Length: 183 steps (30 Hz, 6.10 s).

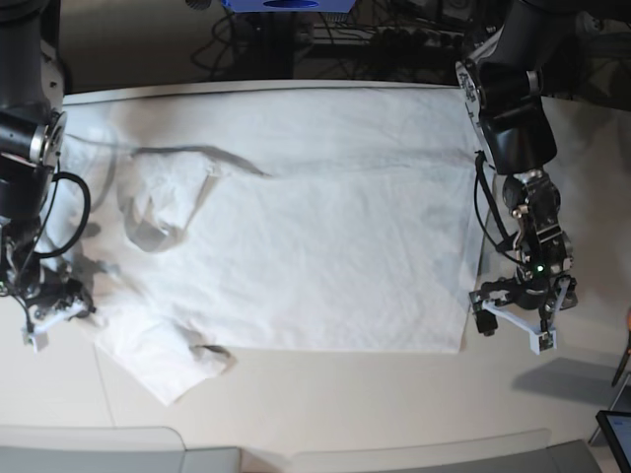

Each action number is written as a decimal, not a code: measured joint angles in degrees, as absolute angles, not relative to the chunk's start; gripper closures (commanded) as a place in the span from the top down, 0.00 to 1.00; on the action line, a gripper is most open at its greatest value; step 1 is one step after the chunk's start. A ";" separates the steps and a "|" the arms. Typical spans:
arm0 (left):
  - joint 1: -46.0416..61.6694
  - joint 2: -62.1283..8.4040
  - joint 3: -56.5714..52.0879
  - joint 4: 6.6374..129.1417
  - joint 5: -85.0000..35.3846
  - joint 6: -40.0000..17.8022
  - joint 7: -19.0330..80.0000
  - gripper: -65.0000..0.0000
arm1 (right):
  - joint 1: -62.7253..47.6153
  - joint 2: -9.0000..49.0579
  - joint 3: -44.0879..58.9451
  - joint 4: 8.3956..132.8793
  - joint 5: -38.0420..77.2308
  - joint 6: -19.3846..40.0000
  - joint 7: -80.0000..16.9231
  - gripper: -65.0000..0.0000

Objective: Fold the T-shirt properly
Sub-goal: 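Lower both grippers and pinch the shirt hem at each corner, then lift the hem with both grippers and fold it toward the collar, then open the right gripper and move it to the loose sleeve fabric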

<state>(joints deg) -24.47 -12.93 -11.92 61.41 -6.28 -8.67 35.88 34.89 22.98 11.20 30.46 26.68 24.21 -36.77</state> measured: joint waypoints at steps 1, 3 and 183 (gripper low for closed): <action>-25.50 -12.82 -11.92 59.90 -6.22 -9.28 36.01 1.00 | 34.87 23.03 11.20 30.46 26.70 24.25 -36.80 0.00; -27.53 -12.82 -11.99 57.32 -6.22 -9.87 35.94 1.00 | 34.89 23.07 11.20 30.46 26.63 24.21 -36.80 0.00; -2.22 -15.70 4.95 101.36 -16.99 -15.29 70.70 0.00 | 19.51 24.60 29.91 52.01 27.09 24.60 -48.75 0.33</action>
<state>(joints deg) -2.22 -15.70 4.95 101.36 -16.99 -15.29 70.70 19.51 24.60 29.91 52.01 27.09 24.60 -48.75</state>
